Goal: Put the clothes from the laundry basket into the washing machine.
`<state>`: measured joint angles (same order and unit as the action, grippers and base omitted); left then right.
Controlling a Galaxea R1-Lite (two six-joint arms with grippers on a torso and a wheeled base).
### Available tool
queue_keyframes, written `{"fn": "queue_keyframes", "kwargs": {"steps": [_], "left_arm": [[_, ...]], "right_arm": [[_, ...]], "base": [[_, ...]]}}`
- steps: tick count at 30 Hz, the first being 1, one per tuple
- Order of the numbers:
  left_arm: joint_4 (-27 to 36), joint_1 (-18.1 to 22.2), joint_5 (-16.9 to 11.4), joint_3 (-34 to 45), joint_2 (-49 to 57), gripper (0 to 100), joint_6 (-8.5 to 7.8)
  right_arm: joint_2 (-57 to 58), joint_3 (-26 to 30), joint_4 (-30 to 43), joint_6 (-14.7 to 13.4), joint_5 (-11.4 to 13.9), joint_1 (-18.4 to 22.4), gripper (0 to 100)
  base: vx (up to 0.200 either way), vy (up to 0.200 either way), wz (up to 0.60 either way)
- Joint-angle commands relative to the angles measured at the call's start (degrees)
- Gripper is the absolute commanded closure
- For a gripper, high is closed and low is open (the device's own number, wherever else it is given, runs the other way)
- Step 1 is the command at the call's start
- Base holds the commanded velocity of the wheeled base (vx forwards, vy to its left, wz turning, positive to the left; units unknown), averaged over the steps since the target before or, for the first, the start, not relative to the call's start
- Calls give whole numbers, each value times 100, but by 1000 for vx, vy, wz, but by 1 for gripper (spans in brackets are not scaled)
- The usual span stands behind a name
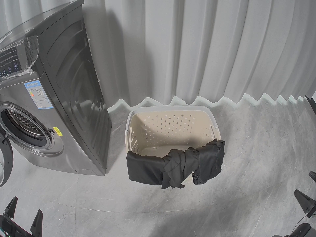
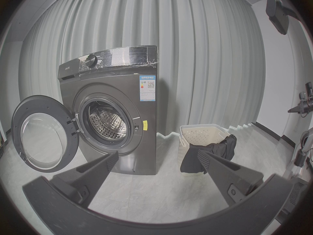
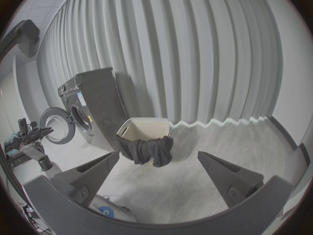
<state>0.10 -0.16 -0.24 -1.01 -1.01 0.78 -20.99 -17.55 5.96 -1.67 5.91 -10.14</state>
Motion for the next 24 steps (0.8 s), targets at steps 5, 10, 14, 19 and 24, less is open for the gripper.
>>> {"fn": "queue_keyframes", "kwargs": {"steps": [5,10,14,19,24], "left_arm": [[-1,-2,-2,101,101,0,1],[-1,-2,-2,101,101,0,-8],[-1,-2,-2,101,101,0,1],[-1,-2,-2,101,101,0,1],[-1,-2,-2,101,101,0,45]], "right_arm": [[-2981,50,-1106,-633,824,-348,0],[-4097,253,-2020,-659,815,-348,0],[-4853,420,-2723,-650,806,-374,0],[-6110,507,-3646,-668,745,-524,0],[-7050,516,-4358,-694,516,-638,0]], "base": [[0,-80,0],[0,0,0],[0,0,0],[0,0,0],[0,0,0]]}}
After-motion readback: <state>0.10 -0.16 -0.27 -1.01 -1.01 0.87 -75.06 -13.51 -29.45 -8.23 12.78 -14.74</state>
